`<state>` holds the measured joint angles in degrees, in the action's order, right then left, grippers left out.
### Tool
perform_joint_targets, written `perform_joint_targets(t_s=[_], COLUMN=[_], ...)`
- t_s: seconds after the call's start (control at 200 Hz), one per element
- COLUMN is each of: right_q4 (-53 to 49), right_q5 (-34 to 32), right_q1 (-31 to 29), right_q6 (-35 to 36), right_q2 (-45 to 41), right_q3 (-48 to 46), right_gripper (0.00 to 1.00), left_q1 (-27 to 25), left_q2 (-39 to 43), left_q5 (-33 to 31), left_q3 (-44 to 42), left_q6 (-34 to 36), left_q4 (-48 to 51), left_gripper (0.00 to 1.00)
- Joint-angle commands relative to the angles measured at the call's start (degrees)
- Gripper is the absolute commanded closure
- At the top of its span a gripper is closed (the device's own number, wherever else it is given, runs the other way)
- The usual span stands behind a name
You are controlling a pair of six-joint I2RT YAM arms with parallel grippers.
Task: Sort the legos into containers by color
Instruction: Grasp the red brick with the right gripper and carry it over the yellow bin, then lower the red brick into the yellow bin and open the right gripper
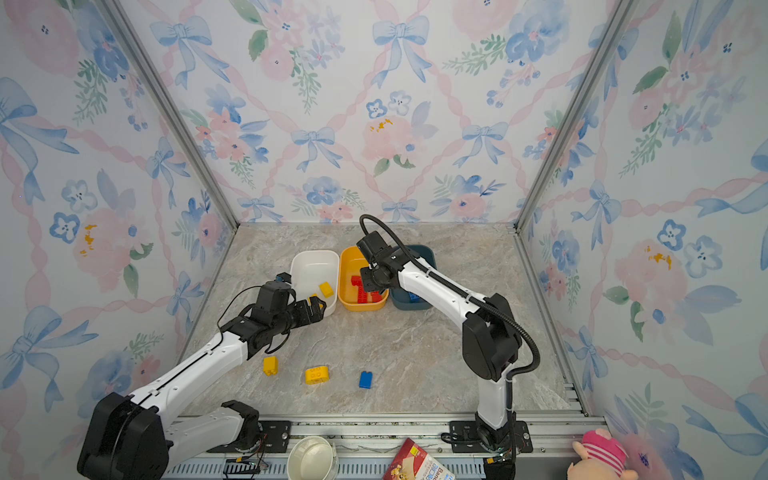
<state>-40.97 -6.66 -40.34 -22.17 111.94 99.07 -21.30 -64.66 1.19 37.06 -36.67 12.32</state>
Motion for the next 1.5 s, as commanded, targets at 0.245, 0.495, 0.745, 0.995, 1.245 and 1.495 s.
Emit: perform_joint_targets(t_s=[0.245, 0.495, 0.745, 0.995, 1.245, 1.495], right_q4=[-0.30, -1.07, -0.53, -0.78, 0.20, 1.65], right_q5=[-0.70, -2.04, -2.31, -2.05, -1.17, -0.14], right_q1=[1.93, 1.92, 1.58, 1.17, 0.26, -0.77], right_q6=[0.20, 0.16, 0.29, 0.73, 0.38, -0.65], right_q2=[11.36, 13.14, 11.42, 8.66, 3.69, -3.45], right_q3=[7.88, 7.62, 6.36, 5.81, 1.75, -5.90], right_gripper=[0.67, 0.55, 0.39, 0.35, 0.29, 0.21], left_q1=[0.49, 0.47, 0.47, 0.46, -0.04, -2.57], left_q2=[2.70, 2.85, 3.05, 3.71, 4.11, 4.03], left_q5=[0.54, 0.16, -0.20, 0.13, -0.26, -2.65], left_q3=[-1.93, -2.62, -2.89, -3.47, -3.26, -2.49], left_q6=[-0.53, -0.85, -1.37, -2.24, -3.00, -4.70], left_q4=[0.19, 0.19, 0.30, 1.08, 4.53, 12.61], left_gripper=[0.02, 0.02, 0.02, 0.02, 0.02, 0.02])
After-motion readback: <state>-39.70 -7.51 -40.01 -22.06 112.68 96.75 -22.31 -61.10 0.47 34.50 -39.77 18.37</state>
